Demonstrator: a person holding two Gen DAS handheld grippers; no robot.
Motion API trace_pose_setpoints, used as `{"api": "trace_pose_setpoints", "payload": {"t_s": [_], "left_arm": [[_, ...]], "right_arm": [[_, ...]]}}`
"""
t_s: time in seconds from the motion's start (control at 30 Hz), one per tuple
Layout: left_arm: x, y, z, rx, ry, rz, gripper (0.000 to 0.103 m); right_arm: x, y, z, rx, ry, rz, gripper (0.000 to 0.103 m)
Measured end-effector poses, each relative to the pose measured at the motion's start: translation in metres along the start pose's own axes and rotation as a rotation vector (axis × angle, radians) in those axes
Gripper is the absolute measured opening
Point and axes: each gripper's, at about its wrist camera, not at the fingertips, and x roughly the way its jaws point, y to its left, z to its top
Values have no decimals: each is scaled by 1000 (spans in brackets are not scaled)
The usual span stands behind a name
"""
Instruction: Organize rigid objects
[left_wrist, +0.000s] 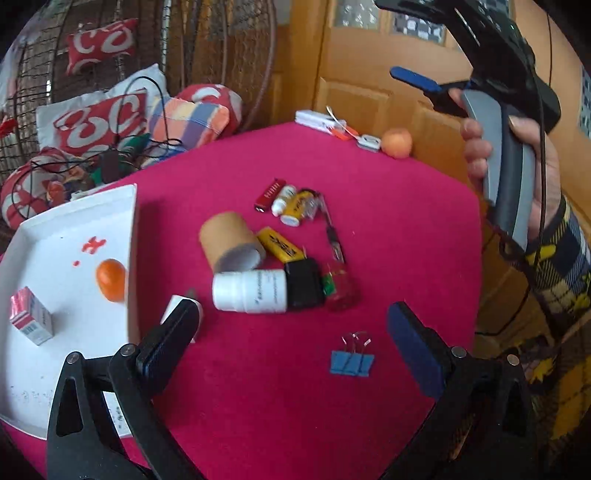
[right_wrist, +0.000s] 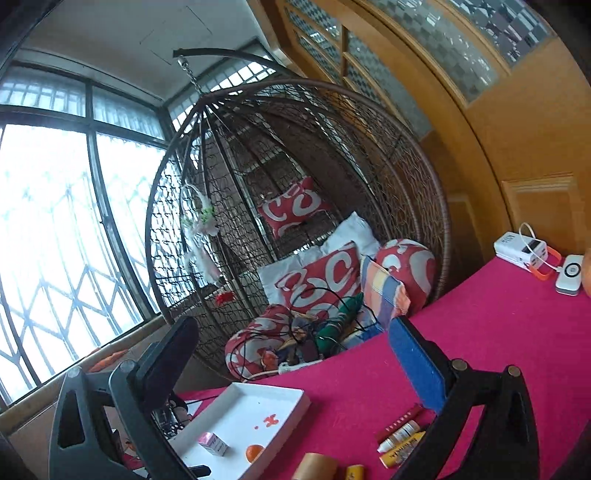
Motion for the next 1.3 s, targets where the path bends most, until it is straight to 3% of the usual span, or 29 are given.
{"api": "trace_pose_setpoints", "payload": {"t_s": [0.07, 0.17, 0.2, 0.3, 0.4, 0.47, 0.53, 0.6, 0.8, 0.9, 0.97, 1.1, 1.2, 1.27, 1.3], "left_arm": [[17, -14, -11, 34, 59, -40, 98], [38, -21, -19, 10, 134, -95, 83], [44, -22, -20, 9, 154, -111, 73], [47, -31, -22, 43, 152, -92, 71], [47, -33, -22, 51, 153, -82, 71], [46, -32, -23, 57, 153, -55, 64], [44, -29, -24, 51, 151, -22, 43], [41, -22, -24, 19, 147, -22, 32], [32, -14, -32, -19, 133, 3, 32], [31, -11, -34, -36, 129, 8, 32], [30, -10, -35, -45, 127, 9, 32], [31, -10, -34, -50, 126, 9, 32], [30, -9, -34, -59, 124, 10, 32], [30, -7, -34, -66, 121, 11, 32], [29, -7, -33, -68, 118, 14, 32]], "right_arm": [[-1, -17, -11, 15, 40, -53, 103], [-5, -34, -27, -3, 95, -129, 103], [-5, -36, -33, -21, 116, -152, 103], [-4, -38, -50, -109, 201, -161, 103], [-5, -32, -71, -200, 294, -101, 103], [0, -25, -83, -260, 373, -36, 103], [3, -15, -99, -325, 456, 46, 103], [6, -5, -112, -399, 505, 94, 103], [21, 7, -139, -526, 627, 168, 101], [30, 8, -149, -546, 685, 196, 91], [38, 9, -156, -560, 738, 211, 78], [43, 12, -170, -618, 771, 206, 75], [44, 13, -176, -650, 785, 193, 61], [43, 11, -175, -647, 807, 199, 42], [42, 10, -173, -640, 804, 199, 42]]}}
